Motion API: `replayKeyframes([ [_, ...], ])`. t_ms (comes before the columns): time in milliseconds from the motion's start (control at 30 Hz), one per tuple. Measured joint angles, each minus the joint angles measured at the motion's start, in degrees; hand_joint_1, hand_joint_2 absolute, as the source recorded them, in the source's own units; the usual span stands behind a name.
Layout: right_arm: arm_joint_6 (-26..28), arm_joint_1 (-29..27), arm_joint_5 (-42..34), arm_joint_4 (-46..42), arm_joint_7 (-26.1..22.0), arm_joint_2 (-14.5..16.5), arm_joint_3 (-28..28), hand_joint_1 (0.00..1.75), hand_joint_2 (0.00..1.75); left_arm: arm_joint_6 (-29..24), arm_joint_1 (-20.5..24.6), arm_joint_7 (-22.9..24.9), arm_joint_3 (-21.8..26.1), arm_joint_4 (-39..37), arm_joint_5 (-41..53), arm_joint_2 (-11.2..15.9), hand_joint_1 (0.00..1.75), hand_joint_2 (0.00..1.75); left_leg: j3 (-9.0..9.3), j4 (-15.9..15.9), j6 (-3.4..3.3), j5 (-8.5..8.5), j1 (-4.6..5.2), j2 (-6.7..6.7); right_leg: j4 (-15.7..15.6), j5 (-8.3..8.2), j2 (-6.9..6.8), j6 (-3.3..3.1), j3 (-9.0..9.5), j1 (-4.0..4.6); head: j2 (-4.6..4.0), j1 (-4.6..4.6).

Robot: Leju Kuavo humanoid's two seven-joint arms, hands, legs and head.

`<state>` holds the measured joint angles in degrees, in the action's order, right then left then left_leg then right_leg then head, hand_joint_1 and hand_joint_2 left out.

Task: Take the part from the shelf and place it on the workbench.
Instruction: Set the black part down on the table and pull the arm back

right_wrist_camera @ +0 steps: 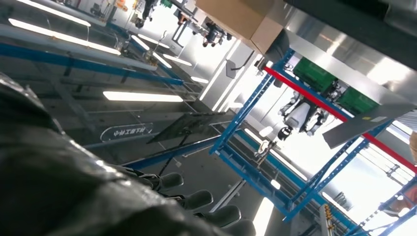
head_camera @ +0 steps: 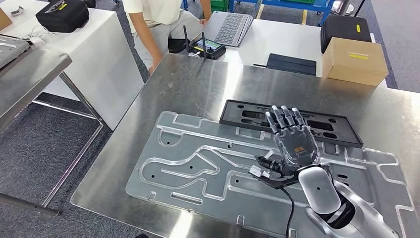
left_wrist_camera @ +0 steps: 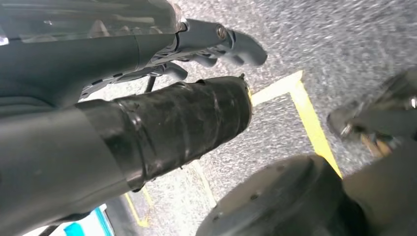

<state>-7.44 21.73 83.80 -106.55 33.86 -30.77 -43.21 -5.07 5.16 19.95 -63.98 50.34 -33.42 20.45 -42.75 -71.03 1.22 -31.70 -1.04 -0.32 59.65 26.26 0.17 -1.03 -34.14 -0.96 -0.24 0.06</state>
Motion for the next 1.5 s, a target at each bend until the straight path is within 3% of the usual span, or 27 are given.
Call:
replayKeyframes([
  [33,0.01,-0.01,0.00,0.01,0.00,0.02,0.00,0.00,0.00,-0.17,0.00,0.09,0.00,0.00,0.20,0.01,0.00,1.31,-0.40,-2.91,-0.07,-1.14,0.03,0.00,0.02,-0.55,-0.06,-0.13,-0.76,0.24,0.00,-0.01],
  [67,0.01,-0.03,0.00,0.01,0.00,0.03,0.00,0.00,0.00,-0.33,0.01,0.21,0.00,0.00,0.41,0.01,0.00,1.75,0.02,-4.21,-0.27,-1.06,0.10,0.00,0.04,-1.11,-0.11,-0.23,-1.52,0.49,0.00,0.01],
  [100,0.01,-0.05,0.01,0.02,0.01,0.04,0.00,0.00,0.00,-0.50,0.01,0.33,0.00,0.00,0.64,0.01,0.00,1.75,1.46,-3.50,-0.64,-0.01,0.25,0.00,0.03,-1.69,-0.14,-0.28,-2.28,0.73,0.00,0.02],
  [167,0.01,-0.11,0.09,0.01,0.07,0.07,0.01,0.00,0.00,-0.81,0.05,0.52,0.00,0.00,0.96,0.08,0.00,1.75,6.94,3.12,-1.90,2.04,0.92,-0.03,0.00,-2.78,-0.15,-0.25,-3.52,1.04,0.00,0.03],
  [233,0.16,-0.21,0.34,-0.01,0.22,0.17,0.16,0.00,0.00,-1.07,0.12,0.62,0.01,0.08,1.23,0.25,0.00,1.75,12.11,10.74,-2.91,1.92,1.65,0.00,-0.32,-3.84,-0.26,0.13,-4.12,1.02,0.00,0.07],
  [267,0.32,-0.28,0.55,-0.02,0.31,0.25,0.27,0.00,0.00,-1.15,0.16,0.67,0.01,0.13,1.35,0.35,0.00,1.75,13.26,12.86,-3.24,1.81,2.00,0.01,-0.70,-4.40,-0.34,0.44,-4.10,0.82,0.00,0.05],
  [333,0.86,-0.52,0.99,-0.03,0.45,0.39,0.49,0.00,0.00,-1.19,0.15,0.82,0.01,0.20,1.53,0.40,0.00,1.75,13.72,14.99,-3.75,3.33,2.15,0.09,-1.83,-5.39,-0.37,1.13,-3.81,0.52,0.00,-0.01],
  [367,1.27,-0.65,1.15,-0.05,0.55,0.44,0.60,0.00,0.00,-1.14,0.14,0.91,0.00,0.22,1.53,0.41,0.00,1.75,13.88,16.17,-4.17,4.29,2.04,0.19,-1.91,-4.97,-0.31,1.41,-3.85,0.52,0.00,-0.03],
  [400,1.73,-0.80,1.24,-0.07,0.64,0.49,0.74,0.00,0.00,-1.08,0.09,0.98,0.00,0.24,1.53,0.41,0.00,1.75,14.03,17.32,-4.60,5.19,1.79,0.34,-0.98,-3.55,-0.21,1.63,-4.19,0.58,0.00,0.02],
  [467,2.49,-1.06,1.22,-0.13,0.82,0.58,0.97,0.00,0.00,-0.93,-0.02,1.02,0.00,0.28,1.53,0.39,0.00,1.75,13.54,18.49,-4.96,6.59,1.49,0.55,4.24,1.39,-0.04,2.01,-5.81,0.47,0.00,0.22],
  [500,2.65,-1.19,1.13,-0.15,0.86,0.64,1.02,0.00,0.00,-0.84,-0.07,1.00,0.00,0.30,1.50,0.37,0.00,1.75,12.99,18.56,-4.93,7.05,1.37,0.61,7.80,3.59,0.00,2.25,-6.72,0.27,0.00,0.33],
  [533,2.72,-1.32,0.99,-0.16,0.87,0.72,1.04,0.00,0.00,-0.70,-0.12,0.97,0.00,0.31,1.44,0.31,0.00,1.75,12.48,18.56,-4.70,7.38,1.23,0.65,10.62,4.81,-0.01,2.55,-7.29,0.03,0.00,0.38],
  [567,2.74,-1.44,0.83,-0.17,0.86,0.81,1.06,0.00,0.00,-0.52,-0.18,0.92,0.00,0.32,1.29,0.22,0.00,1.75,11.95,18.31,-4.47,7.58,1.01,0.68,11.93,4.85,-0.04,2.96,-7.07,-0.27,0.00,0.38],
  [600,2.75,-1.52,0.67,-0.20,0.84,0.93,1.09,0.00,0.00,-0.35,-0.25,0.86,0.00,0.32,1.12,0.13,0.00,1.75,11.49,17.88,-4.20,7.61,0.70,0.70,11.23,3.82,-0.08,3.44,-5.88,-0.62,0.00,0.40],
  [633,2.78,-1.55,0.50,-0.28,0.81,1.09,1.10,0.00,0.00,-0.23,-0.31,0.78,0.00,0.33,0.97,0.03,0.00,1.75,11.06,17.24,-3.83,7.46,0.34,0.71,8.54,2.12,-0.18,4.01,-3.82,-1.03,0.00,0.39],
  [700,3.01,-1.52,0.10,-0.68,0.62,1.61,1.08,0.00,0.00,-0.16,-0.37,0.60,-0.01,0.32,0.74,0.01,0.00,1.75,9.80,15.30,-2.74,6.82,-0.12,0.71,2.09,0.45,-0.16,5.13,0.29,-1.49,0.00,0.51],
  [767,3.32,-1.61,-0.20,-1.27,0.39,2.13,0.97,0.00,0.00,-0.17,-0.45,0.46,-0.03,0.33,0.60,0.09,0.00,1.75,8.44,13.55,-1.78,6.56,0.05,0.47,-0.10,0.98,-0.03,4.78,1.47,-1.51,0.00,0.61],
  [867,3.54,-1.92,-0.24,-2.11,0.03,2.74,0.58,0.00,0.00,-0.30,-0.69,0.34,-0.09,0.36,0.39,0.11,0.00,1.75,7.06,12.27,-1.07,6.34,0.19,0.18,0.80,1.02,-0.14,3.28,0.22,-1.68,0.00,0.47],
  [933,3.68,-1.96,-0.02,-3.17,-0.26,3.16,0.33,0.00,0.00,-0.48,-0.80,0.20,-0.11,0.37,0.25,0.10,0.00,1.75,5.29,8.52,-0.67,3.40,0.03,0.28,0.83,0.83,-0.27,2.42,-0.55,-1.67,0.00,0.19],
  [1000,3.81,-2.02,0.25,-4.05,-0.56,3.46,0.13,0.00,0.00,-0.56,-0.95,0.10,-0.13,0.37,0.12,0.09,0.00,1.75,2.63,1.06,-0.46,-0.84,-0.02,0.37,0.94,0.44,-0.38,1.68,-1.02,-1.17,0.00,-0.11],
  [1067,3.84,-2.12,0.45,-4.39,-0.79,3.71,-0.12,0.00,0.00,-0.59,-1.02,0.03,-0.13,0.38,0.00,0.07,0.00,1.75,1.16,-4.08,-0.84,-2.62,0.18,0.37,0.97,0.04,-0.43,1.09,-1.41,-0.38,0.00,-0.13],
  [1100,3.86,-2.16,0.55,-4.56,-0.86,3.80,-0.26,0.00,0.00,-0.60,-1.02,-0.01,-0.13,0.38,-0.05,0.05,0.00,1.75,1.76,-3.83,-1.40,-2.08,0.41,0.34,0.98,-0.18,-0.41,0.78,-1.63,0.08,0.00,-0.13],
  [1133,3.90,-2.18,0.66,-4.76,-0.92,3.89,-0.39,0.00,0.00,-0.60,-1.00,-0.05,-0.13,0.38,-0.09,0.04,0.00,1.75,3.50,-1.43,-2.27,-0.77,0.79,0.28,0.96,-0.44,-0.35,0.47,-1.83,0.55,0.00,-0.12],
  [1200,4.00,-2.15,0.78,-5.16,-0.96,4.13,-0.58,0.00,0.00,-0.63,-0.90,-0.08,-0.13,0.40,-0.13,0.17,0.00,1.75,8.65,6.44,-4.69,1.60,1.85,0.14,0.83,-1.00,-0.16,0.07,-2.08,1.23,0.00,-0.05],
  [1267,4.10,-2.15,0.82,-5.40,-0.96,4.34,-0.68,0.00,0.00,-0.68,-0.74,-0.14,-0.13,0.48,-0.15,0.40,0.00,1.75,11.69,11.65,-6.05,2.64,2.74,0.05,0.48,-1.76,-0.10,0.27,-2.16,1.20,0.00,0.00],
  [1367,4.25,-2.22,0.83,-5.52,-0.96,4.48,-0.79,0.00,0.00,-0.72,-0.54,-0.26,-0.15,0.55,-0.18,0.47,0.00,1.75,11.88,14.18,-6.01,4.57,2.99,0.14,-0.46,-2.95,-0.08,1.11,-2.25,0.73,0.00,-0.09],
  [1500,4.35,-2.24,0.83,-5.57,-0.96,4.56,-0.85,0.00,0.00,-0.75,-0.49,-0.26,-0.18,0.55,-0.19,0.43,0.00,1.75,11.62,16.68,-5.53,7.18,2.38,0.56,1.13,1.31,-0.03,1.94,-2.85,0.78,0.00,0.25],
])
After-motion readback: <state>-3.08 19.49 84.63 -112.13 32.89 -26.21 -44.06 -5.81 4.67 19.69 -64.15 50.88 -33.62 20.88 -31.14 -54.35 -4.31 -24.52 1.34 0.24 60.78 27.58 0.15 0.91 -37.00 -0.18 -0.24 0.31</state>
